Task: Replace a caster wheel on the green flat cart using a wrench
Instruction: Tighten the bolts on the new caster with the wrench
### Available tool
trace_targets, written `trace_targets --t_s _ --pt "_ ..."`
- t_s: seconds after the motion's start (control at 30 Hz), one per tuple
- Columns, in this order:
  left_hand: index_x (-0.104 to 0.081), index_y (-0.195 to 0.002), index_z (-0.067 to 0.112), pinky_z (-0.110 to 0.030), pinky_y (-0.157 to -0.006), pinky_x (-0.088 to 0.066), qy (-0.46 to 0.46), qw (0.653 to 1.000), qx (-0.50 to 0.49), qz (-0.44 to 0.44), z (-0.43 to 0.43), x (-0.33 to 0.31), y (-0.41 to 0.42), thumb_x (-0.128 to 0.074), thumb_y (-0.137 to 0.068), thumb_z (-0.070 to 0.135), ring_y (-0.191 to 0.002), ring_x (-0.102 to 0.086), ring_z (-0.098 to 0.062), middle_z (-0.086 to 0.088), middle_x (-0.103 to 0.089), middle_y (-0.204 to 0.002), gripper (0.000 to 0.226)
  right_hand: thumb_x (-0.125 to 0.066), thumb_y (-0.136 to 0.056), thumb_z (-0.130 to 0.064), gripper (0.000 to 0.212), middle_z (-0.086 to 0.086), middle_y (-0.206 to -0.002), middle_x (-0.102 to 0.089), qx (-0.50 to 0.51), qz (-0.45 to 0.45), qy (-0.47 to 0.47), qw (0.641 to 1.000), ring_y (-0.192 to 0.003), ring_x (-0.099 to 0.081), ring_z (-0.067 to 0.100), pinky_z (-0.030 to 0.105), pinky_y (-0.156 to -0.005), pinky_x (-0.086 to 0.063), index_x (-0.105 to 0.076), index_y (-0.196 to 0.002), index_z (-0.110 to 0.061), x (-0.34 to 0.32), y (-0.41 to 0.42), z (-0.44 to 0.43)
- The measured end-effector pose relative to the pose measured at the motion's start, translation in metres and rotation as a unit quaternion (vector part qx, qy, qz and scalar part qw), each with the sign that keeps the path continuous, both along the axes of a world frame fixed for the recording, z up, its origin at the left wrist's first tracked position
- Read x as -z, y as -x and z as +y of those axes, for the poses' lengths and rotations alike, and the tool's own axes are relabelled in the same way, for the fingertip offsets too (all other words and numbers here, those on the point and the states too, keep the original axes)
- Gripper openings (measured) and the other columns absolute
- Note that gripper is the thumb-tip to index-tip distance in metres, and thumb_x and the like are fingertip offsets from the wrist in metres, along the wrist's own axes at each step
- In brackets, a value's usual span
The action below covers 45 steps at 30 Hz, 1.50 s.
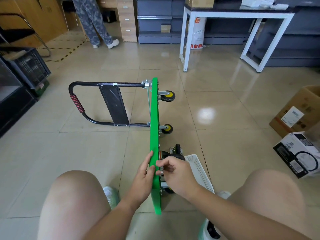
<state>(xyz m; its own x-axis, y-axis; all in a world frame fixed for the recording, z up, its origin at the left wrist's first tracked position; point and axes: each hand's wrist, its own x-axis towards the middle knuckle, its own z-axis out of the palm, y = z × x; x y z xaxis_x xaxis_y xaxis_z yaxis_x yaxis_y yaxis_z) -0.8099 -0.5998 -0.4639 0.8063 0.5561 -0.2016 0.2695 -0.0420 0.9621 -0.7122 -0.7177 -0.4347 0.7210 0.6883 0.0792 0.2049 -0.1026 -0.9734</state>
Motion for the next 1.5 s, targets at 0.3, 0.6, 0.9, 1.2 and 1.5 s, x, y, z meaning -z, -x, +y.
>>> trace_targets --t_s 0.3,0.6,0.9,1.2,1.5 --pt "-0.036 -0.14 0.073 -0.036 -0.125 -0.03 -0.005 1.0 -0.008 0.0 0.003 0.008 -0.001 -0.04 -0.111 0.033 -0.142 -0.039 0.006 0.017 -0.041 -0.158 0.05 -0.078 -0.079 -0.008 0.025 -0.01 -0.094 -0.076 0.021 -0.004 0.069 0.997 -0.092 -0.071 0.002 0.031 -0.092 -0.057 -0.071 -0.09 -0.029 -0.026 -0.038 0.033" --pt "-0.033 -0.14 0.072 -0.022 -0.118 -0.032 -0.003 1.0 0.007 0.016 0.005 0.005 -0.001 -0.04 -0.112 0.031 -0.132 -0.034 0.024 0.019 -0.039 -0.155 0.05 -0.081 -0.08 -0.006 0.025 -0.004 -0.093 -0.077 0.0 0.062 0.119 0.991 -0.089 -0.074 0.012 0.039 -0.084 -0.062 -0.071 -0.093 -0.026 -0.03 -0.075 0.059" --pt "-0.034 -0.138 0.077 -0.04 -0.121 -0.037 -0.002 1.0 -0.003 0.01 0.005 0.008 -0.004 -0.041 -0.111 0.031 -0.139 -0.047 -0.005 0.015 -0.042 -0.155 0.053 -0.077 -0.08 0.006 0.02 -0.002 -0.09 -0.078 0.081 0.11 -0.025 0.99 -0.088 -0.074 0.01 0.023 -0.078 -0.06 -0.074 -0.089 -0.011 -0.06 -0.051 0.017" --pt "-0.037 -0.141 0.069 -0.04 -0.125 -0.032 0.0 1.0 -0.011 0.002 -0.001 0.001 -0.001 -0.04 -0.112 0.03 -0.145 -0.041 -0.006 0.016 -0.041 -0.158 0.049 -0.077 -0.075 0.017 0.033 -0.008 -0.09 -0.078 0.048 0.069 -0.038 0.996 -0.089 -0.074 0.007 0.021 -0.081 -0.058 -0.071 -0.084 -0.015 -0.029 -0.002 -0.011" --pt "-0.036 -0.136 0.076 -0.035 -0.125 -0.03 0.006 1.0 -0.007 -0.005 0.0 0.002 0.002 -0.04 -0.112 0.032 -0.144 -0.041 -0.001 0.015 -0.044 -0.158 0.05 -0.062 -0.083 0.021 0.058 0.009 -0.103 -0.075 0.005 0.075 -0.045 0.996 -0.099 -0.073 0.029 0.038 -0.08 -0.059 -0.072 -0.075 -0.036 0.005 0.015 -0.009"
